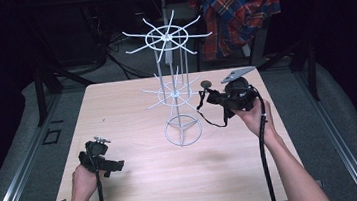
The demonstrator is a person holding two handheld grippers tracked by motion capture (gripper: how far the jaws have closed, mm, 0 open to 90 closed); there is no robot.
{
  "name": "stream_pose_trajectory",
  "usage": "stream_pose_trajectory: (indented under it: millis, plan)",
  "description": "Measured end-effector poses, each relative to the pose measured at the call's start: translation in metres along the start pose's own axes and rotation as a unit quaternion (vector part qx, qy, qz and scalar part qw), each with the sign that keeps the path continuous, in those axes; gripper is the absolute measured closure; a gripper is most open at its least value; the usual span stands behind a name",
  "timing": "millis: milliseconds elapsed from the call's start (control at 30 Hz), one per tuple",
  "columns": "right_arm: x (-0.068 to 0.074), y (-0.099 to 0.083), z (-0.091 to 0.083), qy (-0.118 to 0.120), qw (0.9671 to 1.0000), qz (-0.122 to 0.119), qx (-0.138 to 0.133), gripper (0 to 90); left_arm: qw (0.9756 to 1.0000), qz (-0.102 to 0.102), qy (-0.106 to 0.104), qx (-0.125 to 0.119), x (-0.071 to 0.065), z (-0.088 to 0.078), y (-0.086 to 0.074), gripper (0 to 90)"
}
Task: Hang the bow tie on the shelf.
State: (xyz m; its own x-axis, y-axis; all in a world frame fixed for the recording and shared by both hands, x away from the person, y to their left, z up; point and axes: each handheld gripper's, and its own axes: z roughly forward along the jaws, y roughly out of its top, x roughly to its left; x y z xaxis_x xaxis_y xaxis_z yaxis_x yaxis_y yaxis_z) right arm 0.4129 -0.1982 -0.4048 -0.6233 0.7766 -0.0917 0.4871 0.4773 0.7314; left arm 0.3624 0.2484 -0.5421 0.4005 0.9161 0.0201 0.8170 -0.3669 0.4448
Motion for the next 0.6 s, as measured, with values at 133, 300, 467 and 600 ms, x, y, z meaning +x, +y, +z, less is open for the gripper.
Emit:
stream_pose_trajectory:
  millis: [133,300,467,600]
  plan:
    - [0.001,0.000,0.004,-0.001,1.0000,-0.001,0.004,81.4,1.0000,0.001,-0.001,0.001,0.000,0.000,0.000,0.0]
    - [0.003,-0.001,0.009,0.000,0.9999,-0.004,0.011,81.3,1.0000,0.001,-0.001,0.002,0.000,0.000,0.000,0.0]
    - [0.007,-0.002,0.016,0.004,0.9998,-0.006,0.016,81.3,1.0000,0.001,-0.001,0.002,0.000,0.000,0.000,0.0]
    - [0.010,-0.002,0.020,0.003,0.9999,-0.007,0.015,81.2,1.0000,0.001,0.000,0.002,0.000,0.000,0.000,0.0]
